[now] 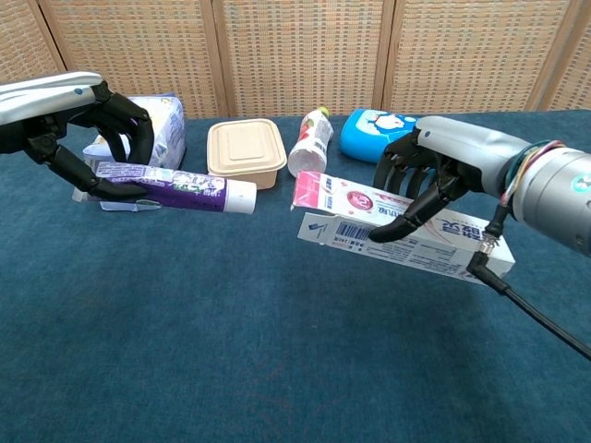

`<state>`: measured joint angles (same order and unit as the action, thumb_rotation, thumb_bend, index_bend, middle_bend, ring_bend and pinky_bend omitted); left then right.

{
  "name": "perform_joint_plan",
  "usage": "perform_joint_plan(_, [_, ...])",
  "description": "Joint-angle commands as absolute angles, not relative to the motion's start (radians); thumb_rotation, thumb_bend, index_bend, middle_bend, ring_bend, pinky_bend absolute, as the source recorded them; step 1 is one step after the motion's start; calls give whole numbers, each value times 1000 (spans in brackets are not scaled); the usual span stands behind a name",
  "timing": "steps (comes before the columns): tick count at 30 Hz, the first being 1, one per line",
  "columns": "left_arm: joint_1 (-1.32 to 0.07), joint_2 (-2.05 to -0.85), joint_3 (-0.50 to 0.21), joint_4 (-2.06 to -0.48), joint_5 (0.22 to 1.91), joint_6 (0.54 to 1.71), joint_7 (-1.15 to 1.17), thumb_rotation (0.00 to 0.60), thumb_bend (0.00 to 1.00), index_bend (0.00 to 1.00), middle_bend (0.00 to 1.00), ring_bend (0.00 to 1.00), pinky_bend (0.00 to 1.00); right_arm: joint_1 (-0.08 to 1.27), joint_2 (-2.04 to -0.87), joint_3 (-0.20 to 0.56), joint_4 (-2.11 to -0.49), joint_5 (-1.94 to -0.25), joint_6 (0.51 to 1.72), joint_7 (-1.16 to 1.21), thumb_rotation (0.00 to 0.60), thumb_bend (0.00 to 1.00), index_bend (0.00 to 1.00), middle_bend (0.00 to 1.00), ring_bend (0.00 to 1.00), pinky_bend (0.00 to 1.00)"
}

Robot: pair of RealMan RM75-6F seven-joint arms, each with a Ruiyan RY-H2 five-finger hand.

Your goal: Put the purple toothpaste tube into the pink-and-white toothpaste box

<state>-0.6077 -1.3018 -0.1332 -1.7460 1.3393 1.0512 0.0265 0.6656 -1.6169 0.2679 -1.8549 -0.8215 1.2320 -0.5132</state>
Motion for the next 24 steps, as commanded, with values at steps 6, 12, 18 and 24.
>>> perform_joint_plan(6, [-612, -1332, -134, -1736, 1345, 1055, 15, 600, 418, 830, 620, 360, 386, 667, -1622, 263, -1854, -823, 1232, -507, 600, 0, 615, 524, 456, 468])
perform_joint_plan(12, [-616, -1362, -134, -1728, 1338, 1050, 10, 600, 414, 830, 620, 360, 386, 668, -1621, 267, -1861, -821, 1235, -499, 600, 0, 616, 524, 457, 470])
perform_joint_plan(18, [-615, -1380, -137, -1724, 1336, 1055, -7, 600, 416, 830, 619, 360, 386, 667, -1618, 271, -1873, -813, 1230, -484, 600, 0, 615, 524, 457, 473])
perform_joint_plan(24, [-611, -1400, -139, -1716, 1358, 1077, -29, 600, 416, 830, 620, 360, 386, 667, -1616, 267, -1877, -812, 1229, -478, 600, 0, 616, 524, 457, 474])
